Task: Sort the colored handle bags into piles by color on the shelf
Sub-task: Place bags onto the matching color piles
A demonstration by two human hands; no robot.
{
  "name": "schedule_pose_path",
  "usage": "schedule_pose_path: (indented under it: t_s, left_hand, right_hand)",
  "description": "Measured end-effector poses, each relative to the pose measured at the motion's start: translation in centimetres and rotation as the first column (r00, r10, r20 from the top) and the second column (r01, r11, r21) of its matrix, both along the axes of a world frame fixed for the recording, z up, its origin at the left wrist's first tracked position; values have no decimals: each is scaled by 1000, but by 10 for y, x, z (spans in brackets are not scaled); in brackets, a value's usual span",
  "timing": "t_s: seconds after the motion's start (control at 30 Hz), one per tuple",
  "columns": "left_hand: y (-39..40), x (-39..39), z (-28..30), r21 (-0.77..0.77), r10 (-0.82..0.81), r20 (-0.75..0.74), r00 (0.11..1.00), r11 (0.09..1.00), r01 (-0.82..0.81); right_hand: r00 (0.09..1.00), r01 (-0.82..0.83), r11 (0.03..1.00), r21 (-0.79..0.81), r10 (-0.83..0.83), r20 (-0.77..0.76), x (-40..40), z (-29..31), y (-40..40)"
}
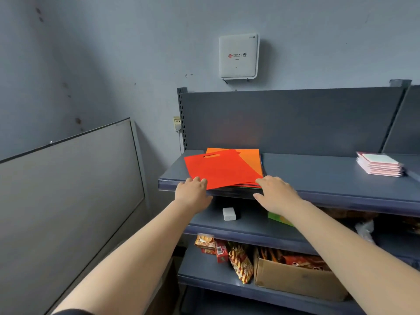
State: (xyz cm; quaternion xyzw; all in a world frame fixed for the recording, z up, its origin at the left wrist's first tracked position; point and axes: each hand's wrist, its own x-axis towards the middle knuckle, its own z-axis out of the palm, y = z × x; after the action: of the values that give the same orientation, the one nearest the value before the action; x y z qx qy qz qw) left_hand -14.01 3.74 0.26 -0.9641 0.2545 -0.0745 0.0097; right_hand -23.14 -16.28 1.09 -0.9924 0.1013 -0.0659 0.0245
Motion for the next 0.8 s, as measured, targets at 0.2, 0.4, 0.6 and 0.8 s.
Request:
schedule_pose_path:
  t_s: [0.2,0.4,0.6,0.8]
  left_hand:
    - [-26,39,-30,17,36,22,999,999,-37]
    - [-35,80,-52,-97,15,57,998,995,-10]
    - [-32,119,-70,-191,-142,15,990,971,142]
    - [-33,142,-72,-276,-325,-61,944,914,297]
  right_hand:
    - [999,-21,998,65,24,-35,52,-18,-46]
    - [996,-12,987,162,25,-80,103,-41,-73]
    - [992,101,959,264,-78,-96,145,-53,-96]
    - [961,273,852,447,-267,-77,175,-60,-113]
